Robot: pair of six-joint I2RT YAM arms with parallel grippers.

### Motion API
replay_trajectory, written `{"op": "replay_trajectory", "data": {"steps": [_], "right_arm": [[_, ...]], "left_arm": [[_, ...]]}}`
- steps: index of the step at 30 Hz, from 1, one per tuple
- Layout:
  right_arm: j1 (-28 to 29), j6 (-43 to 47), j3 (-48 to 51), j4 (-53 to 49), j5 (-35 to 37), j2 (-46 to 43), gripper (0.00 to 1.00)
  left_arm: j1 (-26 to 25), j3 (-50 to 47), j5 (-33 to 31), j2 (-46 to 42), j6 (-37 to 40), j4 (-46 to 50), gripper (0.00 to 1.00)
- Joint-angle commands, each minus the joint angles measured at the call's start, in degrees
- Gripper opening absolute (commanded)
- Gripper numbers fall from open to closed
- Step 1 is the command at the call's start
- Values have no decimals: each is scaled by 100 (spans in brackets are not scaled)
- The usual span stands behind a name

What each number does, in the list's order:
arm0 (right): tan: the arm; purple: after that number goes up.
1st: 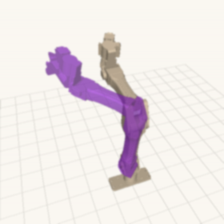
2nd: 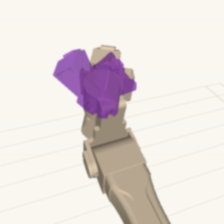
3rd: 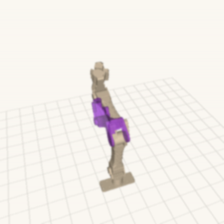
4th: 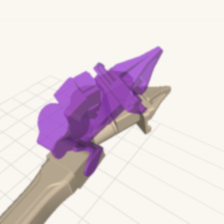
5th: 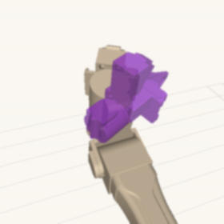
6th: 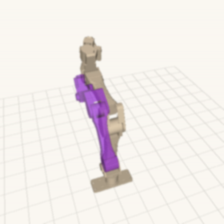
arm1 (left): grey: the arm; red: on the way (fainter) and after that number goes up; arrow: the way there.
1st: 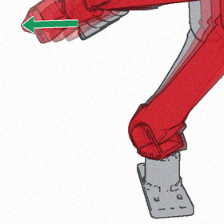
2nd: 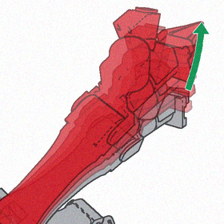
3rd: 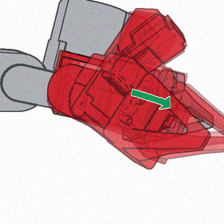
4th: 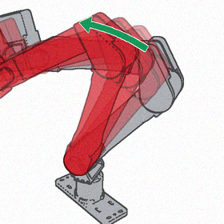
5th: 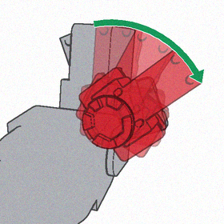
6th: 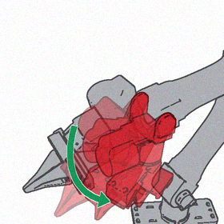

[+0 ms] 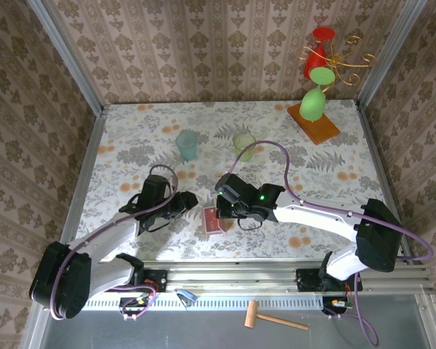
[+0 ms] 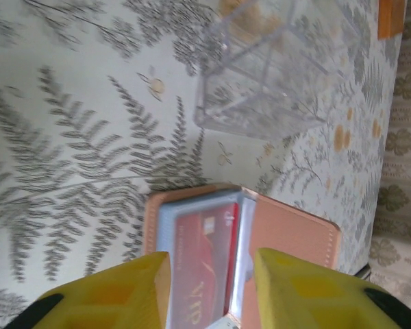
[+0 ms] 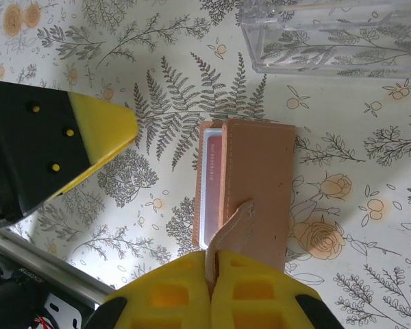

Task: Take the credit cards out of the card holder

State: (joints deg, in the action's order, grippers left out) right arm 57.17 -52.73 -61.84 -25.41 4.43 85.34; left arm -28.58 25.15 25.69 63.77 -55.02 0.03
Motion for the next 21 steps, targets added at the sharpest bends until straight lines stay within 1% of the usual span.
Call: {"op": "replay_trajectory", "data": {"steps": [1,5,9,13,21], "right_arm": [[-4,-27,2,86,72,-192,0],[-5,-70,169,25,154,-351,0],[-13,-45,249,-175,255,-454,0],[-16,-21,436,-329,410,-650,0],[-115,43,884,-774,855,-1005,0]], "left_arm": [[-222,302,46,264,218,93,34],[-542,627,103,673,267,24,29],[-842,792,109,1022,141,-244,27],[-1037,865,146,1278,2,-518,25],[-1347,1117,127,1580,-43,-549,22]]}}
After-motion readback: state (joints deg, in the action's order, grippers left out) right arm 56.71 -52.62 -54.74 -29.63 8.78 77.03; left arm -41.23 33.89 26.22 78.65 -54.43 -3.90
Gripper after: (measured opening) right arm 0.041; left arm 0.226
